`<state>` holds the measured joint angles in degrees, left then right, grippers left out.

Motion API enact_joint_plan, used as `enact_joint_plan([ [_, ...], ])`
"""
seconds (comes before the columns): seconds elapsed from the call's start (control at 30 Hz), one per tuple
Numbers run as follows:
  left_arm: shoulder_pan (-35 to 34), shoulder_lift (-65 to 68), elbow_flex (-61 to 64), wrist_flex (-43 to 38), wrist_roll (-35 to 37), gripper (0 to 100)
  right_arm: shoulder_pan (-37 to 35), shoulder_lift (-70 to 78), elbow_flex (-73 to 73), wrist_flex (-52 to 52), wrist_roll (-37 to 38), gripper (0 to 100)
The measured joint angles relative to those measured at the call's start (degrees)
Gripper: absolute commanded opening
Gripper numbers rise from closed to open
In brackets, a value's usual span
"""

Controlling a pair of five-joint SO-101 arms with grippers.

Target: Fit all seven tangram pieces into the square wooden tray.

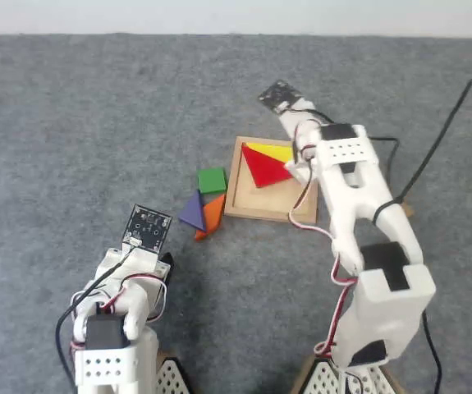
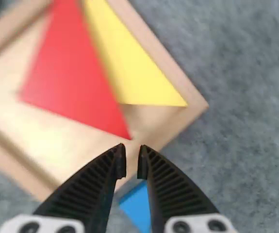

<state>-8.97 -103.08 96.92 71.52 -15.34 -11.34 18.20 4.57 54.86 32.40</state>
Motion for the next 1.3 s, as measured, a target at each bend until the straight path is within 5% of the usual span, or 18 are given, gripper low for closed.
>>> enact_joint_plan([
  [0.23, 0.0, 0.0, 0.0, 0.0, 0.0, 17, 2.5, 9.9, -8.9, -0.7, -0.8, 5.5],
  [0.47, 0.0, 0.0, 0.0, 0.0, 0.0, 17, 2.5, 8.9, -11.7, -0.7, -10.9, 12.6],
  [0.87, 0.0, 0.0, 0.0, 0.0, 0.0, 17, -9.6, 7.0, -6.9, -1.3, -15.6, 14.0],
  [1.3, 0.0, 0.0, 0.0, 0.0, 0.0, 17, -14.3, 7.0, -5.3, -4.4, -22.7, 14.1],
])
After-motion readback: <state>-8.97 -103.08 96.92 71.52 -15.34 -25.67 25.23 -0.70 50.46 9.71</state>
